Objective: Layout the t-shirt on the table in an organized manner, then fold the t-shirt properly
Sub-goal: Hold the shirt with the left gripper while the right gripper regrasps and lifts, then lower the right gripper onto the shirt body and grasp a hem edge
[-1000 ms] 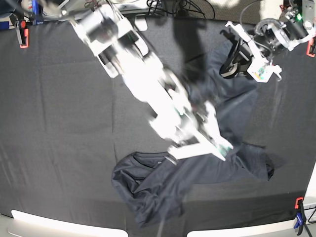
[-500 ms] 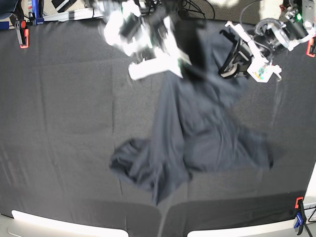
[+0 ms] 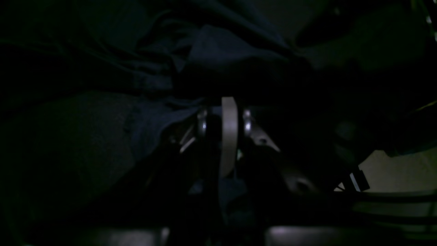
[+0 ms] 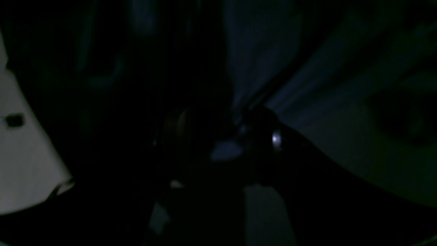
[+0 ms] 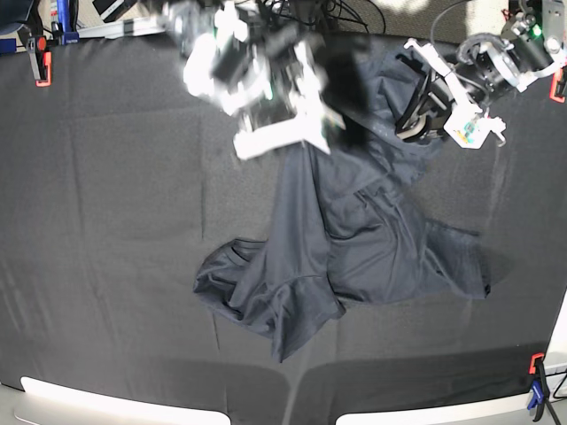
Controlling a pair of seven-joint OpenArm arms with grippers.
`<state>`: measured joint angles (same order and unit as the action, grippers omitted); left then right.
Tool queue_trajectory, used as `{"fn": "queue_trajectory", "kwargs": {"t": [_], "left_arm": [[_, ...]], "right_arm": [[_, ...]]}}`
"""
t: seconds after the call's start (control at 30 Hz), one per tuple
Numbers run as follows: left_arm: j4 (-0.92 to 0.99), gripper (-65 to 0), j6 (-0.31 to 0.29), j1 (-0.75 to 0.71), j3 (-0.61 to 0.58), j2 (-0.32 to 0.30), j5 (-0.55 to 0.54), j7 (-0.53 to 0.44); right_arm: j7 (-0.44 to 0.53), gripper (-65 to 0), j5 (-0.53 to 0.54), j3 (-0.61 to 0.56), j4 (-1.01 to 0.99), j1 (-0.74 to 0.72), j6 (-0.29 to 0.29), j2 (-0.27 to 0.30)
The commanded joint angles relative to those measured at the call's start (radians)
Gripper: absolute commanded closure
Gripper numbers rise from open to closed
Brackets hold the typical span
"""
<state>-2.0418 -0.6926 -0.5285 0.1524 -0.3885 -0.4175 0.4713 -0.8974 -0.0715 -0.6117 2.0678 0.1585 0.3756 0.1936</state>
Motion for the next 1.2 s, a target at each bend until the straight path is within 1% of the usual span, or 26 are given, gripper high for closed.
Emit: {"fn": "queue_trajectory", "kwargs": {"t": [0.0, 0.03, 0.07, 0.17, 0.27, 0.37, 0.47, 0.57, 0.7, 0.77, 0.83, 0.9, 0.97, 1.07, 1.17], "left_arm": [[-0.017, -4.2, -0.006, 0.0, 0.006, -0.008, -0.017, -0.025], [-0.017, -4.2, -0.006, 0.0, 0.006, -0.008, -0.018, -0.025], [-0.017, -4.2, -0.006, 0.0, 0.006, -0.008, -0.018, -0.025], [-0.017, -4.2, -0.006, 0.0, 0.006, -0.008, -0.02, -0.025], [-0.017, -4.2, -0.006, 0.0, 0.006, -0.008, -0.02, -0.025], [-0.017, -4.2, -0.006, -0.001, 0.006, -0.008, -0.02, -0.025], [-0.017, -4.2, -0.006, -0.001, 0.006, -0.008, -0.02, -0.025], [-0.017, -4.2, -0.006, 0.0, 0.006, -0.008, -0.02, -0.024], [-0.017, -4.2, -0.006, -0.001, 0.006, -0.008, -0.02, -0.025], [-0.017, -4.2, -0.006, 0.0, 0.006, -0.008, -0.02, -0.025], [-0.017, -4.2, -0.006, -0.001, 0.006, -0.008, -0.02, -0.025], [-0.017, -4.2, -0.006, 0.0, 0.006, -0.008, -0.02, -0.026], [-0.017, -4.2, -0.006, 0.0, 0.006, -0.008, -0.02, -0.028], [-0.017, -4.2, -0.006, 0.0, 0.006, -0.008, -0.02, -0.028], [-0.017, -4.2, -0.006, 0.0, 0.006, -0.008, -0.02, -0.028]], "right_arm": [[0.045, -28.2, 0.001, 0.007, 0.018, -0.038, -0.045, -0.009], [0.067, -28.3, 0.0, 0.017, 0.013, -0.064, -0.083, -0.019], [0.079, -28.2, 0.001, 0.033, 0.002, -0.092, -0.105, -0.035], [0.071, -28.3, 0.004, 0.099, -0.066, -0.176, -0.108, -0.117], [0.071, -28.2, 0.003, 0.16, -0.193, -0.275, -0.107, -0.209], [0.069, -28.3, 0.003, 0.198, -0.372, -0.4, -0.107, -0.287], [0.066, -28.2, -0.008, 0.207, -0.585, -0.532, -0.107, -0.345], [0.066, -28.2, -0.055, 0.206, -0.805, -0.654, -0.108, -0.351], [0.077, -28.2, -0.049, 0.193, -1.054, -0.781, -0.108, -0.351], [0.109, -28.2, -0.049, 0.193, -1.155, -0.827, -0.111, -0.351], [0.161, -28.2, -0.029, 0.193, -1.234, -0.859, -0.137, -0.351], [0.19, -28.2, 0.005, 0.193, -1.285, -0.88, -0.168, -0.351], [0.21, -28.2, 0.053, 0.193, -1.299, -0.887, -0.163, -0.351], [0.221, -28.2, 0.1, 0.193, -1.299, -0.887, -0.136, -0.351], [0.222, -28.2, 0.184, 0.193, -1.299, -0.887, -0.102, -0.351]]}}
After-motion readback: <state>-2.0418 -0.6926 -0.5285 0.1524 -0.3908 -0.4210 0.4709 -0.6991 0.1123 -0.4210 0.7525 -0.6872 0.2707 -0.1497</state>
